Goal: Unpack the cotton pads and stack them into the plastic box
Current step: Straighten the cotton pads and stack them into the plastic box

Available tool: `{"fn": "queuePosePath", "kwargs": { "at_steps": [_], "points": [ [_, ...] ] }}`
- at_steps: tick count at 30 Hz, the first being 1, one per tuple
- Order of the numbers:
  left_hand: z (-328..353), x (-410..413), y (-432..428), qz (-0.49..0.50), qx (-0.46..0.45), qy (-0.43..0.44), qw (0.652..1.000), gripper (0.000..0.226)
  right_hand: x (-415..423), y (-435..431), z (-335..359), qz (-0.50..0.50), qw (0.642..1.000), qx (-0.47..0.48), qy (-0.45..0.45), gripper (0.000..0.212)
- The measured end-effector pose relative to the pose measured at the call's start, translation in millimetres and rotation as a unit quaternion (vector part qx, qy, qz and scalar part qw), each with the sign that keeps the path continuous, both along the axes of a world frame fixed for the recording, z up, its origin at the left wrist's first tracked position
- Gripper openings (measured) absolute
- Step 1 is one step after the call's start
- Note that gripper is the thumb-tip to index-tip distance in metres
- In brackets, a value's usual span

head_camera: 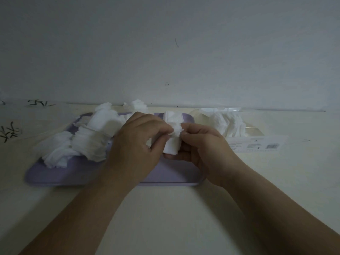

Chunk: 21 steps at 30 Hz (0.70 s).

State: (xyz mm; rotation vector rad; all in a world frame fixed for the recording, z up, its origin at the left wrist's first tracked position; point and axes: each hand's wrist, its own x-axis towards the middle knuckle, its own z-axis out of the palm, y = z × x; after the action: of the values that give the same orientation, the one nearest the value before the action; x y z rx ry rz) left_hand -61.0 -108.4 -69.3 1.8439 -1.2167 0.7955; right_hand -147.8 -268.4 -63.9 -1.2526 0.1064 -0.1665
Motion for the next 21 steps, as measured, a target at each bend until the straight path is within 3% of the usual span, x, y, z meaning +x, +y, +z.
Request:
{"fn": "queuePosePath", "kwargs": {
  "at_steps": [4, 15, 21],
  "points": [
    [3.9, -0.4, 1.8, -0.004, -0.004, -0.038, 0.999, 0.013, 0.8, 1.6, -2.5, -0.007, 1.000, -0.015, -0.007, 0.033],
    [0.1, -0.5, 0.7, -0.019, 0.000, 0.063, 0.998, 0.009, -1.4, 0.5, -2.7, -0.001, 0.997, -0.071, -0.026, 0.039],
    [-0.4, -1.0, -0.2, 0.016, -0.016, 0.099, 0.995, 0.023, -4.5, -2.5, -3.1, 0.013, 0.994, -0.101, -0.038, 0.025]
  ]
}}
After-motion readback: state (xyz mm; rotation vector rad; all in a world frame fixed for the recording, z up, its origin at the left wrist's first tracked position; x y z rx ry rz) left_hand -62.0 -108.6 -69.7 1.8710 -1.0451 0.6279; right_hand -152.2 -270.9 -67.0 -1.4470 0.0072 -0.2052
